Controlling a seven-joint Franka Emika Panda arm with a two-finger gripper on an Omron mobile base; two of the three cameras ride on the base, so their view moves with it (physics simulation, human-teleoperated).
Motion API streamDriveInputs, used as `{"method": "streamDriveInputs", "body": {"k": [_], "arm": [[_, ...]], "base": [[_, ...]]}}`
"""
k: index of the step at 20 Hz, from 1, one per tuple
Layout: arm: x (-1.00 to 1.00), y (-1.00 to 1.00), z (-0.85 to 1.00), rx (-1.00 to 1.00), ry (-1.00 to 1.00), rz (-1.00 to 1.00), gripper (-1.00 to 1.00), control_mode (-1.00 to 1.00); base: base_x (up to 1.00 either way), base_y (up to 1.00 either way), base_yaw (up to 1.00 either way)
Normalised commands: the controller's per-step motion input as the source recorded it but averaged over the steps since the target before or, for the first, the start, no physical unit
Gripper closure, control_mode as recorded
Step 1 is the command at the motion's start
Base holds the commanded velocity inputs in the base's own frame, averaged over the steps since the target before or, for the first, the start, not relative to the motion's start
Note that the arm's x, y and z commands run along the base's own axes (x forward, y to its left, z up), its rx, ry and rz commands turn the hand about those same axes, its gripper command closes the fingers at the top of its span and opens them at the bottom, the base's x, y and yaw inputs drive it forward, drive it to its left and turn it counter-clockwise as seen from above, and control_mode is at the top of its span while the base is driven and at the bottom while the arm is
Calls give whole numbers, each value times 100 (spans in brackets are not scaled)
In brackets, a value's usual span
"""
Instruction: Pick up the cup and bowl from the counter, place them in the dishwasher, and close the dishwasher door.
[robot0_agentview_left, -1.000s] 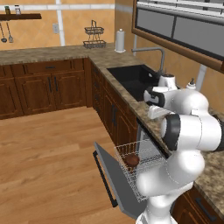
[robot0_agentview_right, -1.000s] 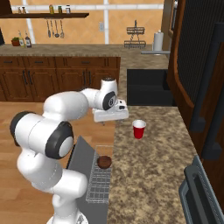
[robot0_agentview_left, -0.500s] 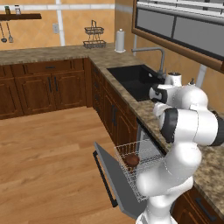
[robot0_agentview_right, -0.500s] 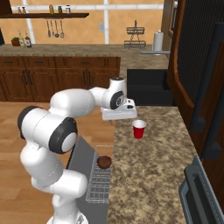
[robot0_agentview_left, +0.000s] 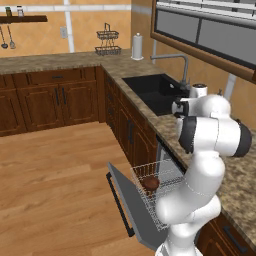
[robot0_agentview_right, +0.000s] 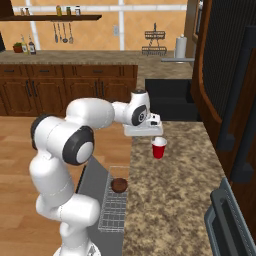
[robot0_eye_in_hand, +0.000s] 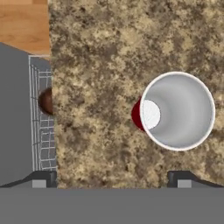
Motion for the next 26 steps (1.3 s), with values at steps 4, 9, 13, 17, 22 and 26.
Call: {"method": "streamDriveInputs", "body": {"k": [4, 9, 13, 17, 22, 26], "arm": [[29, -33, -1, 0, 0, -8, -100, -100], [11, -12, -11, 0, 0, 0, -100, -100], [18, -5, -31, -1, 0, 0, -100, -100], [18, -1, -36, -2, 0, 0, -100, -100], [35, -9, -10, 0, 0, 3, -100, -100], [26, -16, 0, 0, 0, 6, -100, -100]], "base": [[0, 0, 0], [0, 0, 0], [0, 0, 0], [0, 0, 0], [0, 0, 0], [0, 0, 0]]}}
